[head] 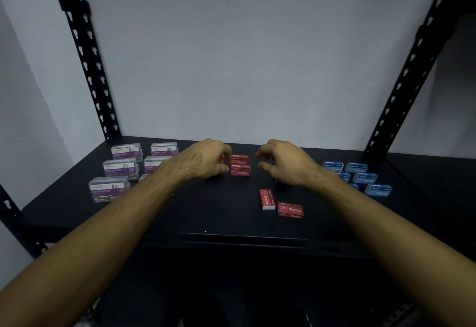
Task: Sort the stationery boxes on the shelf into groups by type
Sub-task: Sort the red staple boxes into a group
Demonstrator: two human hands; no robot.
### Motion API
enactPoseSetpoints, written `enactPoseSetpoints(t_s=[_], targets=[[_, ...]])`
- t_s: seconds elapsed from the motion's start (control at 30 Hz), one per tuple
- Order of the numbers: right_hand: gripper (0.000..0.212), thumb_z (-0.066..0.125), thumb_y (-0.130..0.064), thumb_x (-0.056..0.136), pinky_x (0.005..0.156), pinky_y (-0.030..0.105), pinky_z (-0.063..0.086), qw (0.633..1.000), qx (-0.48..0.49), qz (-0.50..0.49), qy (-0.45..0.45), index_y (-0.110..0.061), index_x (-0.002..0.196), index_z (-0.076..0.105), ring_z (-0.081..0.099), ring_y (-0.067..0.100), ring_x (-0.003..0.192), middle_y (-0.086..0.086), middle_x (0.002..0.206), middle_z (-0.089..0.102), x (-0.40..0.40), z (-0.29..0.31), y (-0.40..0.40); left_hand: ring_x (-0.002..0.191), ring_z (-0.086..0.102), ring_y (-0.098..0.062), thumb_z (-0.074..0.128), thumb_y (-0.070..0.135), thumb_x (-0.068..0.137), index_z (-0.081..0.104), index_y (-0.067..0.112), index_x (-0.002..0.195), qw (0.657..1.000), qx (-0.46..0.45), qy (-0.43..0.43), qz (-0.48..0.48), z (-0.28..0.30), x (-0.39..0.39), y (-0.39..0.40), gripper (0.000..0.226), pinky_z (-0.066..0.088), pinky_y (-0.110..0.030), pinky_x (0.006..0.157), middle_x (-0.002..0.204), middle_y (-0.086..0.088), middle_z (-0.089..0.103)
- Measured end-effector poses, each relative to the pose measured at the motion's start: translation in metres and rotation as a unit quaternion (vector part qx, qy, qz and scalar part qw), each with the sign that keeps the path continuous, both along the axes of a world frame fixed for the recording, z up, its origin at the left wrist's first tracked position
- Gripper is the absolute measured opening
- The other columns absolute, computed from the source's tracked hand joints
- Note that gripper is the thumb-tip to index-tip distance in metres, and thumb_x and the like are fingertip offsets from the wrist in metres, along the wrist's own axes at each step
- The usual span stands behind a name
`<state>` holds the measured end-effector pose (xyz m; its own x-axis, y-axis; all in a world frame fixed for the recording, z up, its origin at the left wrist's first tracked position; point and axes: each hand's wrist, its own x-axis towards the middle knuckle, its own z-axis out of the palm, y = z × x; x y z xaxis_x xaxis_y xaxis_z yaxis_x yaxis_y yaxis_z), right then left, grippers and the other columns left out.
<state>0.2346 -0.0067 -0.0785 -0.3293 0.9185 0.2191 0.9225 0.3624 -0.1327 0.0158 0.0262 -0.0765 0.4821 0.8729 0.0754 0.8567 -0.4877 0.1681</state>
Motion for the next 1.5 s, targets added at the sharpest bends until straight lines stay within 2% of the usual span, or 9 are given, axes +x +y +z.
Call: enactPoseSetpoints(t_s=[0.17, 0.33, 0.47, 0.53, 0.7, 0.87, 1.13, 1.33, 1.5], targets=[[0.029, 0.06, -0.033, 0.096, 0.086, 0.029, 0.049, 1.0, -0.002, -0.015, 0.005, -0.021, 0.123, 0.063, 0.059, 0.011, 0.102, -0.004, 0.118, 0.061, 0.014, -0.005, -0.031, 0.08, 0.057, -0.003, 0.065, 0.035, 0.092, 0.067, 0.023, 0.111, 0.995, -0.007, -0.092, -0.039, -0.017, 0.018, -0.019, 0.023, 0.043, -0.023, 0.073, 0.091, 0.012, 0.062], [0.022, 0.059, -0.027, 0.097, 0.087, 0.028, 0.051, 0.999, -0.04, -0.017, 0.003, -0.021, 0.117, 0.066, 0.056, 0.005, 0.094, -0.004, 0.116, 0.064, 0.03, -0.025, -0.052, 0.092, 0.055, -0.003, 0.064, 0.036, 0.093, 0.059, 0.023, 0.13, 0.989, -0.055, -0.126, -0.06, -0.039, 0.039, -0.031, 0.04, 0.045, -0.021, 0.081, 0.112, 0.007, 0.061], [0.028, 0.059, -0.029, 0.097, 0.093, 0.029, 0.048, 0.996, -0.083, -0.033, 0.007, -0.023, 0.123, 0.065, 0.056, 0.006, 0.104, -0.006, 0.124, 0.061, 0.048, -0.037, -0.063, 0.111, 0.052, -0.018, 0.064, 0.034, 0.094, 0.042, 0.033, 0.146, 0.986, -0.106, -0.087, -0.091, -0.048, 0.048, -0.033, 0.057, 0.043, -0.031, 0.099, 0.135, 0.001, 0.046], [0.03, 0.061, -0.029, 0.095, 0.09, 0.025, 0.045, 0.995, -0.094, -0.031, 0.024, -0.023, 0.124, 0.066, 0.053, 0.003, 0.099, -0.011, 0.118, 0.06, 0.054, -0.039, -0.067, 0.107, 0.047, -0.013, 0.062, 0.031, 0.095, 0.037, 0.035, 0.149, 0.985, -0.113, -0.069, -0.113, -0.048, 0.052, -0.033, 0.06, 0.04, -0.029, 0.1, 0.142, 0.001, 0.041], [0.031, 0.066, -0.035, 0.092, 0.09, 0.024, 0.048, 0.991, -0.123, -0.015, 0.05, -0.026, 0.122, 0.067, 0.057, 0.004, 0.099, -0.013, 0.114, 0.059, 0.06, -0.04, -0.07, 0.137, 0.037, -0.017, 0.056, 0.03, 0.099, 0.043, 0.033, 0.147, 0.981, -0.138, -0.007, -0.138, -0.043, 0.062, -0.03, 0.05, 0.033, -0.032, 0.111, 0.156, 0.002, 0.029], [0.037, 0.068, -0.032, 0.09, 0.093, 0.026, 0.049, 0.986, -0.152, -0.018, 0.063, -0.025, 0.126, 0.065, 0.058, 0.006, 0.104, -0.012, 0.119, 0.058, 0.062, -0.042, -0.07, 0.12, 0.048, -0.012, 0.056, 0.03, 0.099, 0.054, 0.026, 0.138, 0.977, -0.153, -0.003, -0.149, -0.04, 0.063, -0.028, 0.04, 0.038, -0.024, 0.099, 0.136, 0.005, 0.045], [0.04, 0.065, -0.037, 0.091, 0.099, 0.033, 0.047, 0.98, -0.178, -0.04, 0.076, -0.023, 0.128, 0.064, 0.055, 0.009, 0.109, -0.01, 0.119, 0.055, 0.067, -0.046, -0.066, 0.077, 0.049, -0.007, 0.07, 0.033, 0.09, 0.058, 0.021, 0.111, 0.977, -0.159, -0.064, -0.123, -0.042, 0.057, -0.027, 0.027, 0.036, -0.019, 0.063, 0.097, 0.006, 0.053], [0.032, 0.068, -0.033, 0.089, 0.094, 0.032, 0.049, 0.977, -0.187, -0.04, 0.098, -0.024, 0.12, 0.065, 0.056, 0.006, 0.104, -0.011, 0.115, 0.057, 0.066, -0.045, -0.067, 0.077, 0.053, -0.006, 0.074, 0.024, 0.086, 0.055, 0.021, 0.1, 0.97, -0.178, -0.116, -0.115, -0.046, 0.051, -0.03, 0.024, 0.041, -0.02, 0.067, 0.097, 0.005, 0.059], [0.022, 0.073, -0.026, 0.085, 0.082, 0.032, 0.055, 0.97, -0.192, -0.033, 0.143, -0.028, 0.105, 0.063, 0.062, 0.007, 0.089, -0.01, 0.1, 0.065, 0.066, -0.043, -0.07, 0.088, 0.058, -0.016, 0.075, 0.015, 0.084, 0.055, 0.027, 0.097, 0.971, -0.176, -0.115, -0.109, -0.046, 0.047, -0.031, 0.027, 0.053, -0.033, 0.081, 0.102, 0.0, 0.059]])
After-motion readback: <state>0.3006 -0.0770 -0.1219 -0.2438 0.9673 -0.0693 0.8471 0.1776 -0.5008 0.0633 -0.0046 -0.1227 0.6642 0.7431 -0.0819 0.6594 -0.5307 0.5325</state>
